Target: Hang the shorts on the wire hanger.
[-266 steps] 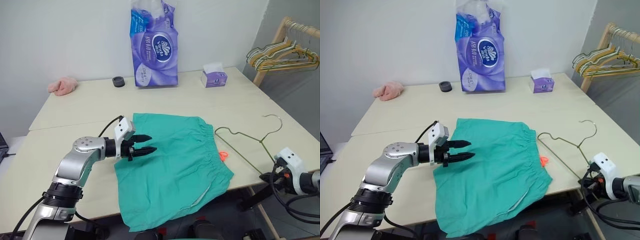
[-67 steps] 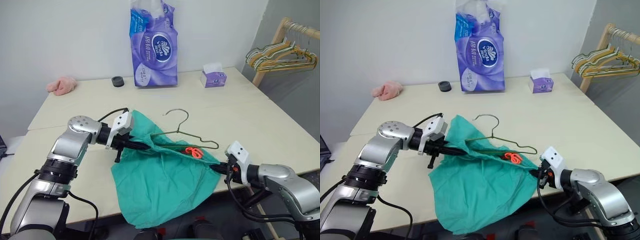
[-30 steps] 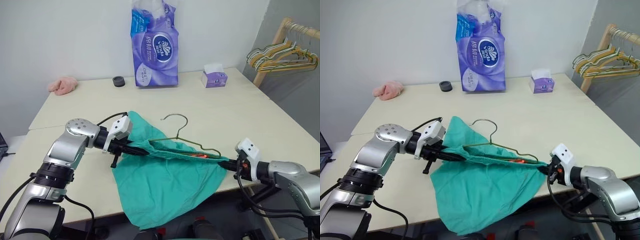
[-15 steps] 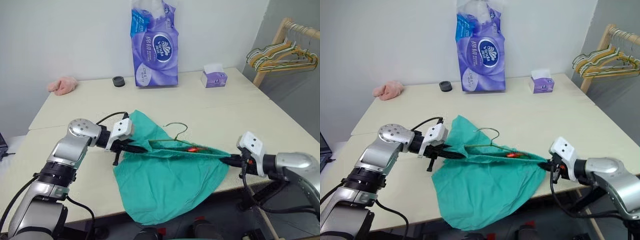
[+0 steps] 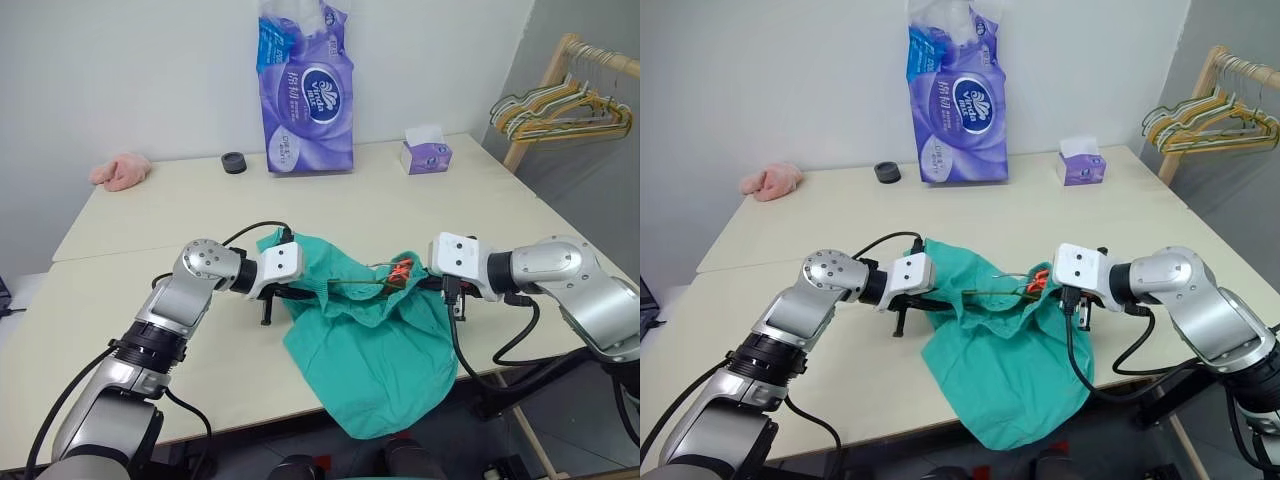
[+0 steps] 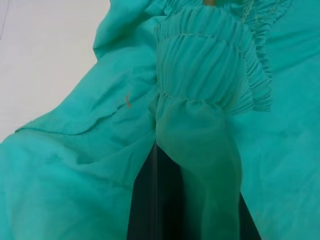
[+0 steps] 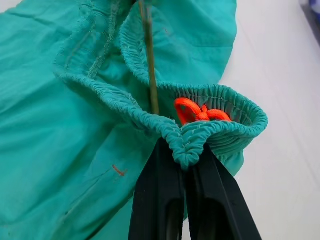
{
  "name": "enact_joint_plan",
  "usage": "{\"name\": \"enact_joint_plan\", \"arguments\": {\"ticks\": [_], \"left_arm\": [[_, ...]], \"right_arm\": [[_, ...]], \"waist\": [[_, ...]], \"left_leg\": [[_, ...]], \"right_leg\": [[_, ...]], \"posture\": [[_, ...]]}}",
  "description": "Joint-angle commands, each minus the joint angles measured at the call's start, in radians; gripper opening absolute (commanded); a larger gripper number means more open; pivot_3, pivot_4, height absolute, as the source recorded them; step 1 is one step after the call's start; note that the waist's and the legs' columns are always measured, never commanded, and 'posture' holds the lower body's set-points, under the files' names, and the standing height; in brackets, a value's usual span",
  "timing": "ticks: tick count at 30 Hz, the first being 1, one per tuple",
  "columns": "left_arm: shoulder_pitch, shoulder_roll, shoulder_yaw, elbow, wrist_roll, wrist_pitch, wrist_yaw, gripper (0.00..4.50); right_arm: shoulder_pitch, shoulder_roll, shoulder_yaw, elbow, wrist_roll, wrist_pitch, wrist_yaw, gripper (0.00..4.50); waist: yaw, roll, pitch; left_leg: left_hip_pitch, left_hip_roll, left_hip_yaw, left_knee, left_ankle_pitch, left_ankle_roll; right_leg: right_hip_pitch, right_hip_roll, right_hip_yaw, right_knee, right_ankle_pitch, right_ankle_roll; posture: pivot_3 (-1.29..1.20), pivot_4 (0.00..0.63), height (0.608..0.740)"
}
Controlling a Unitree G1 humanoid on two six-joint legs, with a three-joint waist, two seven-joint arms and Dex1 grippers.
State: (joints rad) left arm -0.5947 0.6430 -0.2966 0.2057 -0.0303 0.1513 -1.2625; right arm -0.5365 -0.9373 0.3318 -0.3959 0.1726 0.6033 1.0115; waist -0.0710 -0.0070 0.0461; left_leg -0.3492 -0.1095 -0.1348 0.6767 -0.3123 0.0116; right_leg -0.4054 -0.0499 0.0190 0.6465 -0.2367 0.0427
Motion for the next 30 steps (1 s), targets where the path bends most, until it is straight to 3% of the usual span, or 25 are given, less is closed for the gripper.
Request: {"name": "enact_joint_plan", "arguments": {"ticks": [1, 4, 10, 16, 24, 30], "left_arm": [[-0.028, 0.003, 0.016, 0.026, 0.051, -0.042, 0.077, 0.00], [-0.024, -0.008, 0.024, 0.028, 0.048, -0.043, 0.102, 0.00], [-0.006, -0.066, 0.021, -0.037, -0.012, 0.019, 0.095, 0.00], [0.016, -0.062, 0.014, -0.087, -0.035, 0.060, 0.068, 0.00], [0.038, -0.053, 0.007, -0.112, -0.036, 0.071, 0.057, 0.00], [0.054, -0.048, 0.005, -0.138, -0.042, 0.080, 0.044, 0.00]], "right_arm": [[-0.031, -0.040, -0.028, -0.016, -0.036, -0.060, 0.048, 0.01], [-0.023, -0.046, -0.042, -0.021, -0.035, -0.063, 0.063, 0.01], [-0.045, 0.053, 0.002, -0.005, -0.075, -0.036, 0.014, 0.01], [-0.024, 0.056, -0.021, -0.033, -0.074, -0.020, 0.032, 1.82], [0.071, -0.056, -0.139, -0.109, -0.006, 0.069, 0.068, 4.47], [0.181, -0.064, -0.176, -0.076, -0.030, 0.082, 0.001, 4.47]], "waist": [[-0.001, 0.000, 0.000], [-0.002, 0.000, 0.000], [-0.011, 0.000, 0.000], [-0.016, 0.000, 0.000], [-0.012, 0.000, 0.000], [-0.013, 0.000, 0.000]], "left_leg": [[0.000, 0.000, 0.000, 0.000, 0.000, 0.000], [0.000, 0.000, 0.000, 0.000, 0.000, 0.000], [0.000, 0.000, 0.000, 0.000, 0.000, 0.000], [0.000, 0.000, 0.000, 0.000, 0.000, 0.000], [0.000, 0.000, 0.000, 0.000, 0.000, 0.000], [0.000, 0.000, 0.000, 0.000, -0.002, 0.003]], "right_leg": [[0.000, 0.000, 0.000, 0.000, 0.000, 0.000], [0.000, 0.000, 0.000, 0.000, 0.000, 0.000], [0.000, 0.000, 0.000, 0.000, 0.000, 0.000], [0.000, 0.000, 0.000, 0.000, 0.000, 0.000], [0.000, 0.000, 0.000, 0.000, 0.000, 0.000], [0.000, 0.000, 0.000, 0.000, 0.000, 0.000]], "posture": [[-0.19, 0.022, 0.740], [-0.19, 0.023, 0.740], [-0.20, 0.022, 0.740], [-0.20, 0.023, 0.740], [-0.20, 0.025, 0.740], [-0.20, 0.026, 0.740]]}}
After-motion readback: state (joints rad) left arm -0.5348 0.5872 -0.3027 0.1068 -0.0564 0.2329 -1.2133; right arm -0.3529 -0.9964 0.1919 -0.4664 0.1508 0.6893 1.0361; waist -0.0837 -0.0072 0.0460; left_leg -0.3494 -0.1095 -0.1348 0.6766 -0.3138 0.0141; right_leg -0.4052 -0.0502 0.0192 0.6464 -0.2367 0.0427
